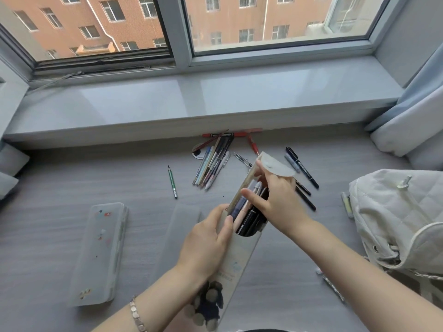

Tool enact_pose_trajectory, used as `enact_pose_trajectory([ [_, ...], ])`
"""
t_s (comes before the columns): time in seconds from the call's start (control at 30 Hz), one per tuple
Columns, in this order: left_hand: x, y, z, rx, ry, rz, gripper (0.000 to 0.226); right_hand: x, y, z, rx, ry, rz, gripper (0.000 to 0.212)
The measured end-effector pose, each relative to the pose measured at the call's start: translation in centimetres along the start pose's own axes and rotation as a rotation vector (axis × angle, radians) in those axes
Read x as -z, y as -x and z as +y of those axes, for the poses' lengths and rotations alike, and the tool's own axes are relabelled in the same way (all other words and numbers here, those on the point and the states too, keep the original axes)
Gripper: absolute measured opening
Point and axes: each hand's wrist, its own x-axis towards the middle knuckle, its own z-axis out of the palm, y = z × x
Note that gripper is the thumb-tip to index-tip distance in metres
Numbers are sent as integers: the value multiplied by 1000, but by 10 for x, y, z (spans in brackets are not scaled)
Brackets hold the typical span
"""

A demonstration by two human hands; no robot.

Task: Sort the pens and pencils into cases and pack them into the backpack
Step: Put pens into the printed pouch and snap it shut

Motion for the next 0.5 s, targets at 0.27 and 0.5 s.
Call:
enact_pose_trajectory([
  [0.27, -3, 3, 0, -22, -48, 4, 28, -3, 10, 0, -18, -45, 105, 52],
  [0.5, 0, 0, -11, 89, 41, -4, 22, 35, -5, 18, 68, -148, -88, 29],
])
